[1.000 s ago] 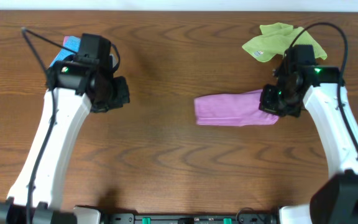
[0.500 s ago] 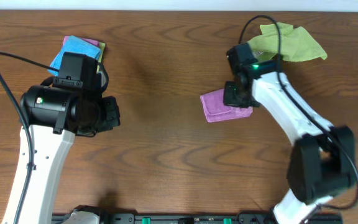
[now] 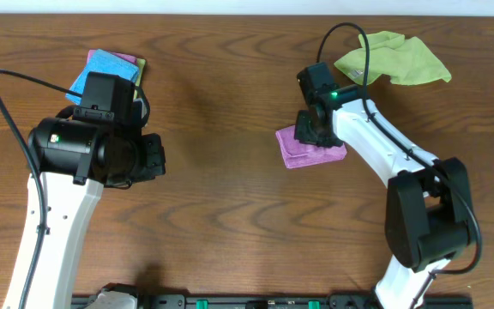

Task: Fold the cloth

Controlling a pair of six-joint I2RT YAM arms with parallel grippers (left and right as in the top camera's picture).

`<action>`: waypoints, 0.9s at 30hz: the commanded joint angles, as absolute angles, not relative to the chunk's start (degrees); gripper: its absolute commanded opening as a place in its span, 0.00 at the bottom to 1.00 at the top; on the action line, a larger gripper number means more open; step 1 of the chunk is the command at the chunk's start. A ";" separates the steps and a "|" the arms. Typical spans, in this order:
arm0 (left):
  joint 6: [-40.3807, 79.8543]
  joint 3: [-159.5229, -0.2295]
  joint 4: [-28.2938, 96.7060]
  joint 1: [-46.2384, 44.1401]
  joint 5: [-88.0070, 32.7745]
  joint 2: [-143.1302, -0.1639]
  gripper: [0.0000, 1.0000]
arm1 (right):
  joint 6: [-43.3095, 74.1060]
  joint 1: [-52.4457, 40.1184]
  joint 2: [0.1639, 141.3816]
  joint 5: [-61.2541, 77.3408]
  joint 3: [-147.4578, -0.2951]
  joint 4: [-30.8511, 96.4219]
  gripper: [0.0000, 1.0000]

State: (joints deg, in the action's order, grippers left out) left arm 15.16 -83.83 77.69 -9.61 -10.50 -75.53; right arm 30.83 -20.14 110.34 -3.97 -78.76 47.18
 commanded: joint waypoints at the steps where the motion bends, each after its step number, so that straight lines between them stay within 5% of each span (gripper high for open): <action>1: 14.09 -84.09 77.58 -9.78 -10.09 -75.22 0.06 | 27.03 -22.63 110.63 4.27 -79.02 48.23 0.82; 2: 13.65 -84.09 77.43 -9.78 -10.04 -75.22 0.06 | 26.09 -23.07 110.54 4.91 -79.07 48.93 0.86; 3: 13.50 -84.09 77.30 -9.78 -9.96 -75.24 0.06 | 25.61 -23.24 110.32 4.91 -79.22 49.43 0.79; 4: 13.45 -84.09 77.06 -9.78 -9.89 -75.29 0.06 | 25.36 -23.11 109.97 4.69 -79.72 50.19 0.56; 5: 13.41 -83.99 76.58 -9.78 -9.89 -75.31 0.09 | 25.39 -22.72 109.51 4.45 -80.44 51.00 0.15; 6: 13.23 -83.66 75.90 -9.78 -9.89 -75.33 0.09 | 25.41 -22.00 108.92 4.19 -81.45 51.86 0.02; 8: 12.97 -82.06 73.21 -9.78 -9.87 -75.35 0.15 | 25.41 -20.08 107.33 3.90 -83.57 53.17 0.01; 9: 12.84 -80.79 71.40 -9.78 -9.93 -75.46 0.21 | 25.41 -19.07 106.50 3.90 -84.49 53.67 0.04; 10: 12.84 -79.20 69.41 -9.78 -10.15 -75.68 0.31 | 25.41 -18.15 105.58 3.90 -85.06 53.93 0.18; 12: 12.86 -75.85 65.73 -9.78 -11.25 -76.27 0.40 | 25.39 -16.78 104.16 3.99 -85.23 53.95 0.75; 13: 12.88 -74.04 63.94 -9.78 -12.51 -76.75 0.43 | 25.12 -16.27 103.66 4.14 -85.23 54.04 0.75; 16: 12.88 -68.47 58.39 -9.78 -17.43 -79.46 0.44 | 22.57 -15.77 103.37 6.55 -85.23 54.06 0.99; 19: 12.88 -66.04 55.75 -9.78 -19.55 -82.28 0.43 | 21.98 -15.84 103.39 7.09 -85.23 53.84 0.97; 22: 12.91 -65.36 53.84 -9.78 -20.47 -85.36 0.42 | 22.22 -15.81 103.70 6.90 -84.84 52.21 0.06; 27: 12.88 -65.36 50.11 -9.78 -27.03 -88.31 0.42 | 22.70 -16.67 107.81 6.90 -84.58 50.04 0.02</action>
State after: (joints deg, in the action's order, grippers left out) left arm 13.43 -65.28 50.76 -9.65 -22.52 -87.44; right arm 22.98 -15.92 104.73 6.59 -84.58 50.28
